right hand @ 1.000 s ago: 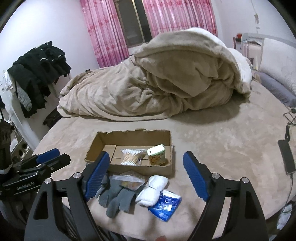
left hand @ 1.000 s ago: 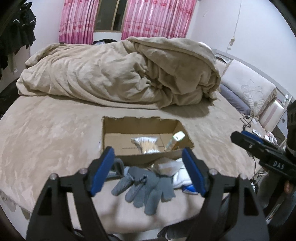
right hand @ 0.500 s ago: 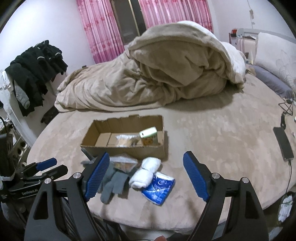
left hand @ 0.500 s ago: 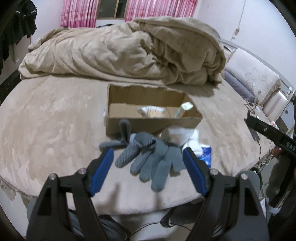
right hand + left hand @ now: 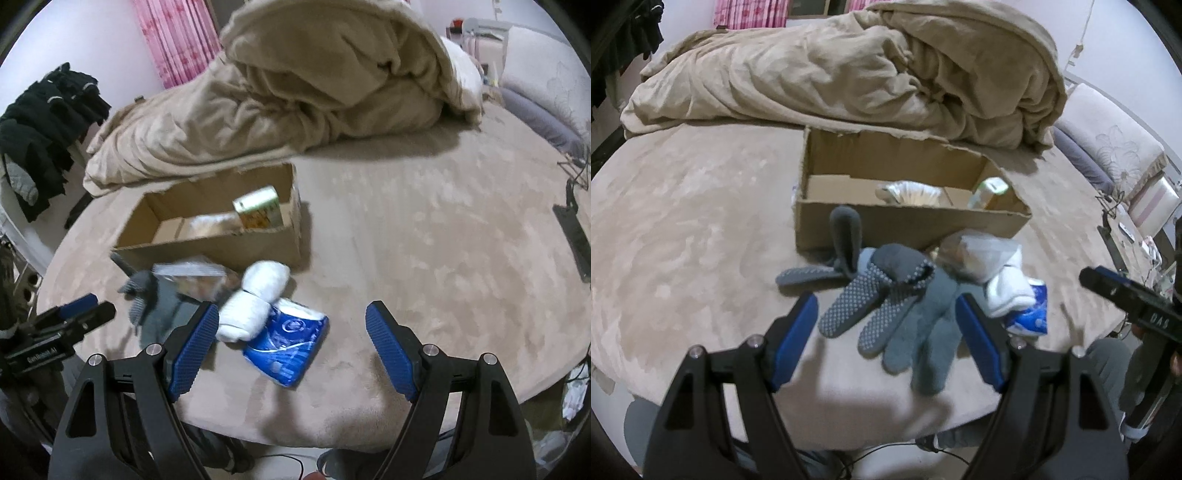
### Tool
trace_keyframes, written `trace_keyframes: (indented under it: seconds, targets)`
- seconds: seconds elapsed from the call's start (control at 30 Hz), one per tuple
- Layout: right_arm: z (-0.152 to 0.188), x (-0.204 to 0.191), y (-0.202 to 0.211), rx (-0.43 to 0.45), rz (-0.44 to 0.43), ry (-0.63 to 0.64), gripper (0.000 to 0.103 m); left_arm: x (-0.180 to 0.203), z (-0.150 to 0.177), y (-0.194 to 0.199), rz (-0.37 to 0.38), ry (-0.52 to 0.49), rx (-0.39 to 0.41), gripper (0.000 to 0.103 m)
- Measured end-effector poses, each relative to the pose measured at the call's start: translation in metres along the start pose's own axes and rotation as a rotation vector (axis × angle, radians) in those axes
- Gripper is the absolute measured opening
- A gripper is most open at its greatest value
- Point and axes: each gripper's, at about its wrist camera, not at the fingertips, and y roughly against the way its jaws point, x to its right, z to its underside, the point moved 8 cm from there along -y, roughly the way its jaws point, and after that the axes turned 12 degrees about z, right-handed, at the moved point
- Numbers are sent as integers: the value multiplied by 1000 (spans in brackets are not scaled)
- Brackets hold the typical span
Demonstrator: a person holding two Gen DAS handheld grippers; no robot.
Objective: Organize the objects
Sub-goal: 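Grasp the gray dotted glove with the left gripper while the right gripper grasps the blue wet-wipe packet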
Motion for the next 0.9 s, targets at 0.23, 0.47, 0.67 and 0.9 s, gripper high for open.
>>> trace_keyframes:
  seconds: [0.23, 0.47, 0.67, 0.9]
  targets:
    - [16, 4, -41, -97, 11, -2, 85, -2, -10, -26, 3, 4, -16, 78]
    - [32, -4, -71, -179, -39, -12, 81, -9, -15, -51, -12, 14, -51, 78]
    - [34, -15, -68, -175, -97, 11, 43, -27, -13, -50, -12, 41, -38, 57]
    - [36, -3, -60, -180, -111, -19, 23, -30, -13, -39, 15, 40, -11, 33]
